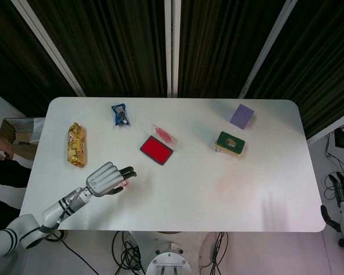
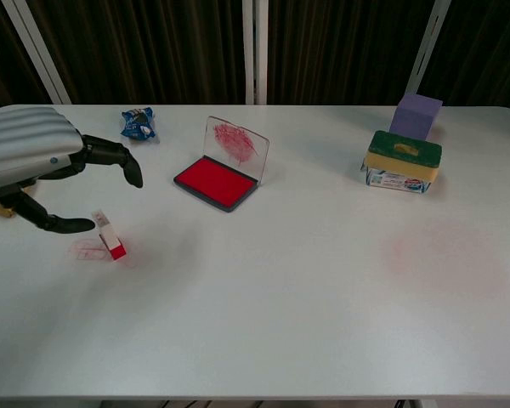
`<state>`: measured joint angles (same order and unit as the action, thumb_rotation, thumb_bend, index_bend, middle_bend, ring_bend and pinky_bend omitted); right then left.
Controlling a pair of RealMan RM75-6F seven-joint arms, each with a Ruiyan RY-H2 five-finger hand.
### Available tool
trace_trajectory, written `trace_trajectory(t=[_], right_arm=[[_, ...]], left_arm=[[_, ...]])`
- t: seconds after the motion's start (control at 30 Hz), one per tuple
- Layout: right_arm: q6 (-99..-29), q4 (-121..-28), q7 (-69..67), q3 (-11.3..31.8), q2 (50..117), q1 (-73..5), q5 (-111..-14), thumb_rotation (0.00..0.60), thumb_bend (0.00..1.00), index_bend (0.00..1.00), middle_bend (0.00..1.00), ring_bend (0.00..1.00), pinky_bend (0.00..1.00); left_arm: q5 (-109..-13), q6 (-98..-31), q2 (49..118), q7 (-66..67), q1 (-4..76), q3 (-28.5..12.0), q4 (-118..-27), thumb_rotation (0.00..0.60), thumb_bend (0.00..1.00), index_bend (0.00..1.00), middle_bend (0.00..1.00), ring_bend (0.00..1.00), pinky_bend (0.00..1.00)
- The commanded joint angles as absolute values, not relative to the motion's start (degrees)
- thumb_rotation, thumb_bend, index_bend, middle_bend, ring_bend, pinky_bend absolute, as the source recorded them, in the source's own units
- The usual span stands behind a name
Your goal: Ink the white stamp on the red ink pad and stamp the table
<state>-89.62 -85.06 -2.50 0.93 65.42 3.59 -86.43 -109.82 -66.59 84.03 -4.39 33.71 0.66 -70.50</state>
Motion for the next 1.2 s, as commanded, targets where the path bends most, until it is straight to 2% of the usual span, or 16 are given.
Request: trace_trajectory(t=[0.03, 0.4, 0.53, 0.73, 1.2], right_arm=[[-89.5, -84.89, -2.72, 1.04, 65.37, 3.55, -86.31, 0.6, 0.31, 0.0, 0.0, 0.0, 0.0], [-88.42, -85.0, -2.56, 1.32, 65.27, 3.03, -86.07, 0.6, 0.32, 0.0, 0.0, 0.0, 0.0], [-88.25, -84.99, -2.28, 1.31, 65.45, 2.99, -86.03, 0.6, 0.32, 0.0, 0.0, 0.0, 0.0], [-88.42, -85.28, -1.82, 1.37, 65.53, 3.06, -86.06, 0.6, 0.32, 0.0, 0.0, 0.0, 0.0], [-87.89, -85.34, -1.32, 1.5, 65.65, 3.09, -85.41, 0.6, 0.32, 0.0, 0.0, 0.0, 0.0]], left_arm=[[-108.14, -63.33, 84.97, -3.66, 35.44, 1.66, -70.04, 0.6, 0.24, 0.3, 0.3, 0.94, 1.0], [-105.1, -59.73, 85.32, -0.12, 36.77, 3.74, -68.36, 0.6, 0.24, 0.29, 0.3, 0.94, 1.0], [-105.2, -60.8, 86.11, 0.49, 36.67, 4.5, -66.15, 0.6, 0.24, 0.3, 0.3, 0.94, 1.0], [-106.62, -64.68, 88.9, -1.38, 36.57, 5.56, -61.19, 0.6, 0.24, 0.37, 0.37, 0.94, 1.0], [-106.04, -65.84, 93.39, -7.39, 37.88, 7.4, -53.43, 0.6, 0.34, 0.43, 0.42, 0.95, 1.0]])
